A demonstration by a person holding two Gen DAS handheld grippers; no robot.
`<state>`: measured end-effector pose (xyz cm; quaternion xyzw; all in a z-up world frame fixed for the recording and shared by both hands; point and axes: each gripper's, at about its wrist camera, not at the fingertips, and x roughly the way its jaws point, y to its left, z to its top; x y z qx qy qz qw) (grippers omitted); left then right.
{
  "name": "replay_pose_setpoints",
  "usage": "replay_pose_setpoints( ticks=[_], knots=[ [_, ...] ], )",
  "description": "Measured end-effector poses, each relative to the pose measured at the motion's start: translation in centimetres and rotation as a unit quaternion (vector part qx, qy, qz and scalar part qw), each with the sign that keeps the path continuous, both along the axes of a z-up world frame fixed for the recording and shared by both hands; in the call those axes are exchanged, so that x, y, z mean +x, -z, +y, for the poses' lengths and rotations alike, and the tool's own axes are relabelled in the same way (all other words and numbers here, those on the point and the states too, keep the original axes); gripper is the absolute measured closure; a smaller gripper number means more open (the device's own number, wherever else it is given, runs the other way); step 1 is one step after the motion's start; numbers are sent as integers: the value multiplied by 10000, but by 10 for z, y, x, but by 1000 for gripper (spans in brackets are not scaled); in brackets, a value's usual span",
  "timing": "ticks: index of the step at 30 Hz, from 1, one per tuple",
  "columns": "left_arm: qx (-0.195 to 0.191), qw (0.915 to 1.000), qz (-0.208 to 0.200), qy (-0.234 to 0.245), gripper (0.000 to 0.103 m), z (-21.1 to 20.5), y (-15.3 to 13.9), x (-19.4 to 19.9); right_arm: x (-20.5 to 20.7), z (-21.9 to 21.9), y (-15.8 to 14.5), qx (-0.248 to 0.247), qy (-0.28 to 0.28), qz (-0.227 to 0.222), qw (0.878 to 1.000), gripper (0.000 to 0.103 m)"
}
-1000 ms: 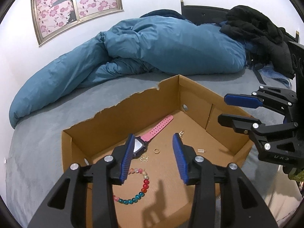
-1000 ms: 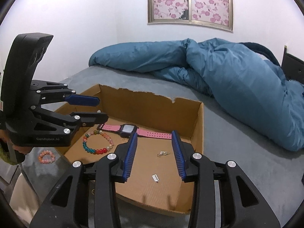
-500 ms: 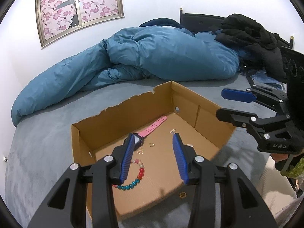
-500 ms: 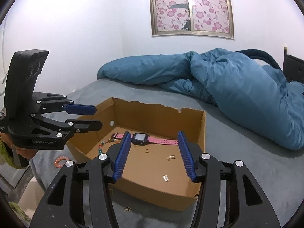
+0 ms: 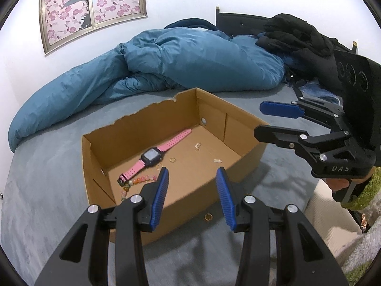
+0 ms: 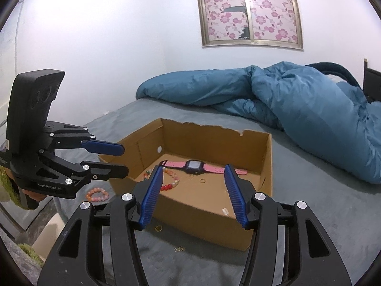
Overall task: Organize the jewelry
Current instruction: 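Withdraw both open tools from the box toward another gold ring and chain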
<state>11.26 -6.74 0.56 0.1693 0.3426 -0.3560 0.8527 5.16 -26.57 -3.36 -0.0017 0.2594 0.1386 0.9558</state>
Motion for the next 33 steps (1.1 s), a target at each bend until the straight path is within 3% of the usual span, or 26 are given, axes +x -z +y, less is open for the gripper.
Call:
replay_pose_setpoints(
  ticks=[33],
  knots=[
    [382,9984,417,-67,63,10,50,-19,-16,19,33,-84,-228,422,9988,49]
  ],
)
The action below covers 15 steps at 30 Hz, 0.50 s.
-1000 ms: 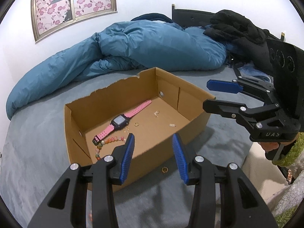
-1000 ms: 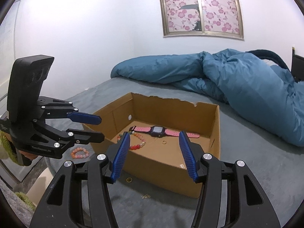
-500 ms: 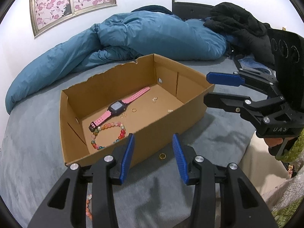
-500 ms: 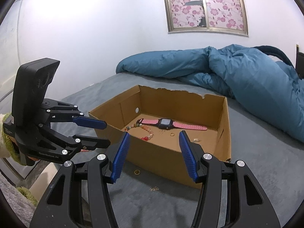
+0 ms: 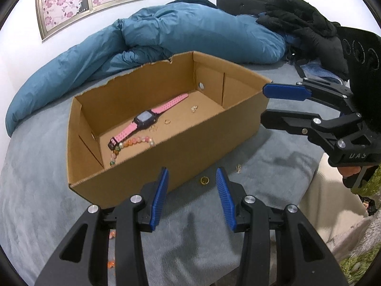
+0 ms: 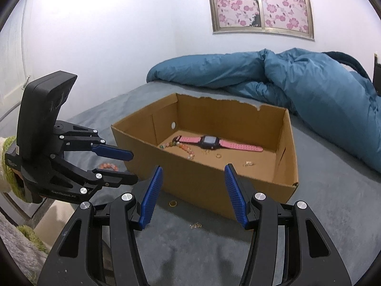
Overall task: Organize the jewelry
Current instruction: 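Withdraw both open tools from the box toward another gold ring and chain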
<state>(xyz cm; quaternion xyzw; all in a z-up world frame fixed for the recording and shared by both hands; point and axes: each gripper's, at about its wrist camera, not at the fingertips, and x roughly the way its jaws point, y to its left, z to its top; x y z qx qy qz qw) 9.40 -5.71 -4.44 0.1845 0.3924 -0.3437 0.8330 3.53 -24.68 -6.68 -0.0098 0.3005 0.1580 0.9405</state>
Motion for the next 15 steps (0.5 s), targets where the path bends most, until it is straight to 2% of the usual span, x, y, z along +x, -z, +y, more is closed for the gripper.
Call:
replay_pose_setpoints(
  ticks=[6,8,12,15],
  knots=[
    [36,9997,212,-68,62,6,15,4,0,1,12,-96,-18,225,9997,45],
    [67,9996,262,-101,55,7,21,5,1,1,17,-176,-40,327,9993,45],
    [149,9993,318,-121,50,8,32,4,-3,-3,29,-368,-99,500,9980,44],
    [324,9992,213,-51,45,6,43,0,-6,-7,38,-452,-107,648,9968,44]
  ],
)
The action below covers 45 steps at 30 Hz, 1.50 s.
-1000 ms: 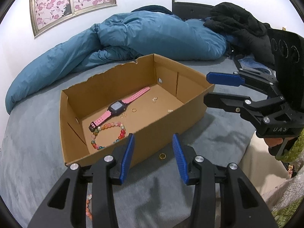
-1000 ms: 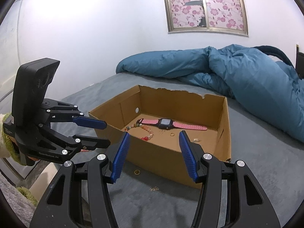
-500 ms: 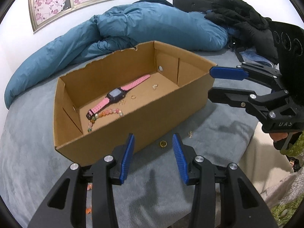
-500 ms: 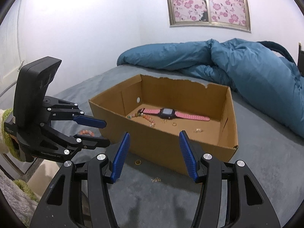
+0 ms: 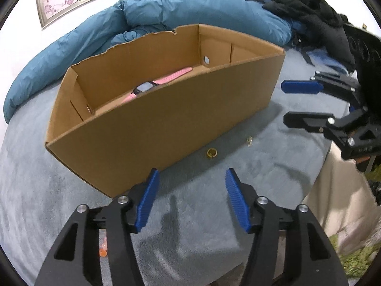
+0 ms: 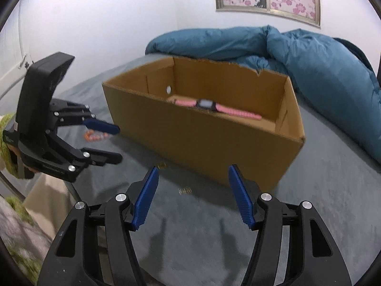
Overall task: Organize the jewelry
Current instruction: 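Withdraw both open tools from the box toward another gold ring and chain, then close the right tool on a gold chain while the left tool grasps a gold ring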
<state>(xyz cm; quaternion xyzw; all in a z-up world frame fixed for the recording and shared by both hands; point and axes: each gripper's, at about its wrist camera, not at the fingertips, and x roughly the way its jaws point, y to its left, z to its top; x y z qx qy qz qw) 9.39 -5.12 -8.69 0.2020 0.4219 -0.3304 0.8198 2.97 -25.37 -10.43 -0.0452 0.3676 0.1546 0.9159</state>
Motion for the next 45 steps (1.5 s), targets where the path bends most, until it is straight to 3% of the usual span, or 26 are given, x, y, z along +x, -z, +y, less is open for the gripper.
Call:
replay_pose_setpoints(
  ticks=[7,13,24,32,38,42,45],
  knots=[
    [166,9992,-238,281,41,-10,17,-9,2,-4,18,-188,-159,272,9993,45],
    [126,9976,-482,480,42,-18,21,-7,14,-1,25,-242,-340,332,9986,56],
    [139,9956,-518,769,61,-27,32,-3,22,6,39,-327,-661,515,9959,72],
    [64,9960,-413,789,71,-27,38,4,33,16,51,-363,-909,680,9929,73],
    [39,9954,-410,864,75,-29,40,4,41,19,60,-397,-985,829,9909,85],
    [30,9949,-427,908,79,-31,40,6,41,15,60,-395,-966,881,9906,99],
    [12,9948,-425,921,82,-32,40,7,41,12,60,-400,-927,912,9907,101]
  ],
)
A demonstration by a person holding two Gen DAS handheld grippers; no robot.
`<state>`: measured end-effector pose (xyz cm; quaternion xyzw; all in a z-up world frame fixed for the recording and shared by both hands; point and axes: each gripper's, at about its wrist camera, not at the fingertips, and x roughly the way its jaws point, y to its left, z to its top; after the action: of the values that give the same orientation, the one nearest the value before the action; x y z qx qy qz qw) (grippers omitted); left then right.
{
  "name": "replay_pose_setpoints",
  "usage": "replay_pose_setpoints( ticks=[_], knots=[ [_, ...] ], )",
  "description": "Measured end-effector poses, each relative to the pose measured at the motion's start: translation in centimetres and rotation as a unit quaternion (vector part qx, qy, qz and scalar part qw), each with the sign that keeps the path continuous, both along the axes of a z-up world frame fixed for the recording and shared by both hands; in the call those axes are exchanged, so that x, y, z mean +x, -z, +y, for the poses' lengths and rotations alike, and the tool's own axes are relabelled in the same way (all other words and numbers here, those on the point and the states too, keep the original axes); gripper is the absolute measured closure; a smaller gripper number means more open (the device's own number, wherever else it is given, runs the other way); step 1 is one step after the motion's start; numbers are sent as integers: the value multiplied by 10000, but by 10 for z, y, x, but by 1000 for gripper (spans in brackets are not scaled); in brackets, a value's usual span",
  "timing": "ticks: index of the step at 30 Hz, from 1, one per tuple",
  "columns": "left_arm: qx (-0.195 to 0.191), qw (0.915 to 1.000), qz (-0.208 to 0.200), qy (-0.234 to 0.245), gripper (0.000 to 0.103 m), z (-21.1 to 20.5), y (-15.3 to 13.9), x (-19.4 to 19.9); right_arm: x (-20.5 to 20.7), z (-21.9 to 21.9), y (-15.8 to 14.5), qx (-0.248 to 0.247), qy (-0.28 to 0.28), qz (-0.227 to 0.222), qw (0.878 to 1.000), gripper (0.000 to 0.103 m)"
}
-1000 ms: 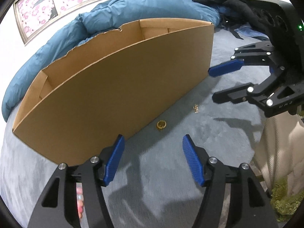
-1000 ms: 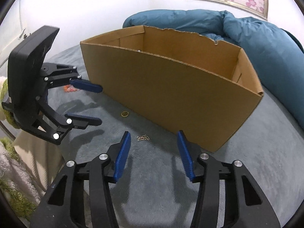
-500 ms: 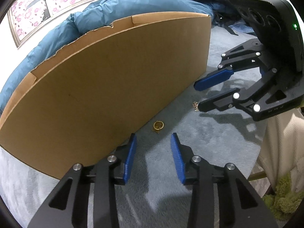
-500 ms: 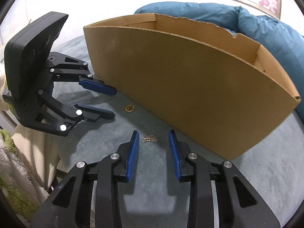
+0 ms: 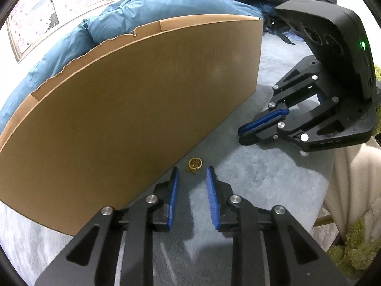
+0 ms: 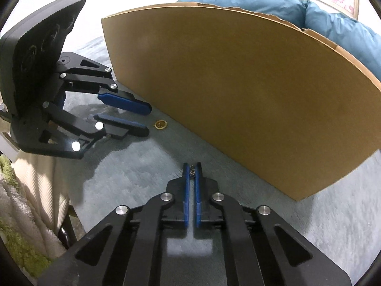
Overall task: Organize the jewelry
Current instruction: 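Close the right tool on a gold chain while the left tool grasps a gold ring, then carry the held ring and chain with both tools over the box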
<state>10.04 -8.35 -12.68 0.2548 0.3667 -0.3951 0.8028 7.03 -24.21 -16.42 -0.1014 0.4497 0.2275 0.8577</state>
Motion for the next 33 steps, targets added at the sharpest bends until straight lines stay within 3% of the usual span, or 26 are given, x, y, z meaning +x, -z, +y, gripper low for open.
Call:
replay_pose_setpoints(
  ticks=[18,22,33],
  knots=[
    [202,9994,104,250,84,-11,13,13,-15,-12,0,-18,119,2,9999,101],
    [201,9992,154,316,91,-13,13,15,-15,-10,-1,-9,116,1,9999,101],
    [239,9990,191,314,92,-11,5,12,-11,-14,-1,5,118,3,9999,101]
  ],
)
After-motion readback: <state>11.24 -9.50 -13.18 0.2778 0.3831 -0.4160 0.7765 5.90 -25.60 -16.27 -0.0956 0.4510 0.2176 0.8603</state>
